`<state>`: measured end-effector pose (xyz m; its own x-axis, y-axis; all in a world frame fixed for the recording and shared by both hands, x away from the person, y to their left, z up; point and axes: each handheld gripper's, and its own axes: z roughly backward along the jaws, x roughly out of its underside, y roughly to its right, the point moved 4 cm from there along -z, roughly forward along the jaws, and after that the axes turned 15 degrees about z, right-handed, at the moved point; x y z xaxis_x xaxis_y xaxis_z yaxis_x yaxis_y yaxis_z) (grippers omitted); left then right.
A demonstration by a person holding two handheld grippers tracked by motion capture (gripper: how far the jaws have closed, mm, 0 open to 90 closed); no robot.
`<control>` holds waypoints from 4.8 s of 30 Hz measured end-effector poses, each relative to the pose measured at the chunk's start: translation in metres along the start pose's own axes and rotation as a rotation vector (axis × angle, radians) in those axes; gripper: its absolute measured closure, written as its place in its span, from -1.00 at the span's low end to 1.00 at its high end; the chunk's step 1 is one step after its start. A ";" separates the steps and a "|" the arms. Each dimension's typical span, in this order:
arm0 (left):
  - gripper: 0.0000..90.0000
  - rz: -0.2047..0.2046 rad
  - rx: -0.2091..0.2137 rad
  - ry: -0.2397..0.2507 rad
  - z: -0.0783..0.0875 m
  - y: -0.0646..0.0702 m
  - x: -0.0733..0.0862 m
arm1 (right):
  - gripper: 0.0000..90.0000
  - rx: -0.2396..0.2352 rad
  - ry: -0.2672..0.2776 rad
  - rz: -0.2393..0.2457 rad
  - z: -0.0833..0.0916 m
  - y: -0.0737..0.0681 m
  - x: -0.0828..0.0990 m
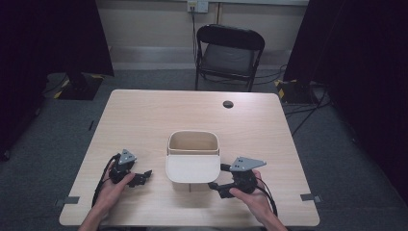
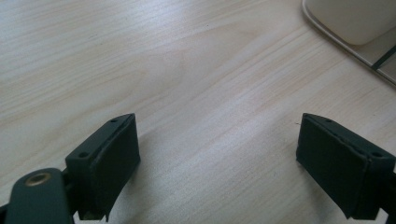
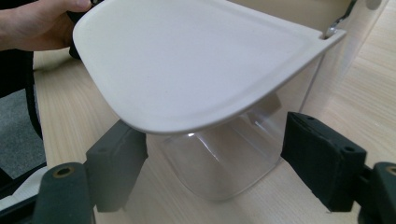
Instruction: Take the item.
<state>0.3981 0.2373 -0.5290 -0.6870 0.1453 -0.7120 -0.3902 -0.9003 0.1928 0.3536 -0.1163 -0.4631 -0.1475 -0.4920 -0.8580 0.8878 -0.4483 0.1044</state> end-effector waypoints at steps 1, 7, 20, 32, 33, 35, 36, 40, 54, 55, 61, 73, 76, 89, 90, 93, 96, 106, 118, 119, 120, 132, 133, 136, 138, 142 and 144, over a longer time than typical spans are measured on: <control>-0.72 0.000 0.000 0.000 0.000 0.000 0.000 | -0.51 0.000 0.003 0.002 0.000 0.000 0.000; -0.72 -0.001 0.000 0.000 0.000 0.000 0.000 | -0.51 0.002 0.014 0.001 0.002 0.000 -0.003; -0.72 0.000 0.000 0.000 0.000 0.000 0.000 | -0.48 0.004 0.030 0.002 0.004 0.000 -0.006; -0.72 -0.001 0.000 0.000 0.000 0.000 0.000 | -0.49 0.019 0.041 0.001 0.008 0.003 -0.008; -0.72 0.000 0.000 0.000 0.000 0.000 0.000 | -0.49 0.020 0.041 0.001 0.008 0.003 -0.008; -0.72 -0.001 0.000 0.000 0.000 0.000 0.000 | -0.50 0.019 0.044 -0.002 0.008 0.003 -0.008; -0.72 0.000 0.000 0.000 0.000 0.000 0.000 | -0.50 0.019 0.045 -0.003 0.008 0.003 -0.009; -0.72 0.000 0.000 0.000 0.000 0.000 0.000 | -0.50 0.019 0.049 -0.005 0.008 0.003 -0.009; -0.72 0.000 0.000 0.000 0.000 0.000 0.000 | -0.49 0.022 0.059 0.004 0.009 0.002 -0.011; -0.72 0.000 0.000 0.000 0.000 0.000 0.000 | -0.49 0.021 0.060 0.004 0.009 0.002 -0.011; -0.72 0.000 0.000 0.000 0.000 0.000 0.000 | -0.48 0.023 0.063 0.010 0.010 0.002 -0.012; -0.72 0.000 0.000 0.000 0.000 0.000 0.000 | -0.48 0.029 0.079 0.008 0.013 0.002 -0.016; -0.72 0.000 0.000 0.000 0.000 0.000 0.000 | -0.49 0.032 0.081 0.008 0.014 0.003 -0.017; -0.72 0.000 0.000 0.000 0.000 0.000 0.000 | -0.51 0.039 0.091 0.009 0.014 0.003 -0.020; -0.72 -0.001 0.000 0.000 0.000 0.000 0.000 | -0.51 0.039 0.091 0.007 0.014 0.003 -0.020; -0.72 0.000 0.000 0.000 0.000 0.000 0.000 | -0.51 0.039 0.092 0.008 0.014 0.003 -0.020; -0.72 0.000 0.000 0.000 0.000 0.000 0.000 | -0.51 0.038 0.092 0.008 0.014 0.003 -0.020; -0.72 -0.001 -0.001 -0.001 0.000 0.000 0.000 | -0.51 0.041 0.095 0.007 0.015 0.005 -0.021; -0.73 -0.002 0.000 -0.001 0.000 0.000 0.000 | -0.52 0.046 0.100 0.009 0.015 0.007 -0.026; -0.73 -0.001 0.000 -0.001 0.000 0.000 0.000 | -0.52 0.045 0.100 0.007 0.015 0.008 -0.027; -0.73 -0.002 0.000 -0.001 0.000 0.000 0.000 | -0.52 0.044 0.100 0.008 0.015 0.008 -0.027; -0.72 -0.002 0.000 -0.001 0.000 0.000 0.000 | -0.47 0.054 0.095 0.004 0.014 0.011 -0.030; -0.72 -0.002 0.000 -0.001 0.000 0.000 0.000 | -0.47 0.054 0.097 0.002 0.014 0.011 -0.030; -0.73 -0.001 0.000 -0.001 0.000 0.000 0.000 | -0.47 0.055 0.101 0.001 0.014 0.012 -0.030; -0.73 -0.002 0.001 -0.001 0.000 0.000 0.000 | -0.47 0.055 0.102 -0.001 0.014 0.012 -0.030; -0.73 -0.001 0.001 -0.001 0.000 0.000 0.000 | -0.45 0.056 0.106 0.003 0.014 0.012 -0.031; -0.72 -0.002 0.000 -0.001 0.000 0.000 0.000 | -0.45 0.057 0.109 0.004 0.015 0.012 -0.032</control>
<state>0.3982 0.2373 -0.5290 -0.6868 0.1473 -0.7117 -0.3914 -0.9001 0.1914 0.3628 -0.1171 -0.4272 -0.0936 -0.4114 -0.9066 0.8617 -0.4896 0.1332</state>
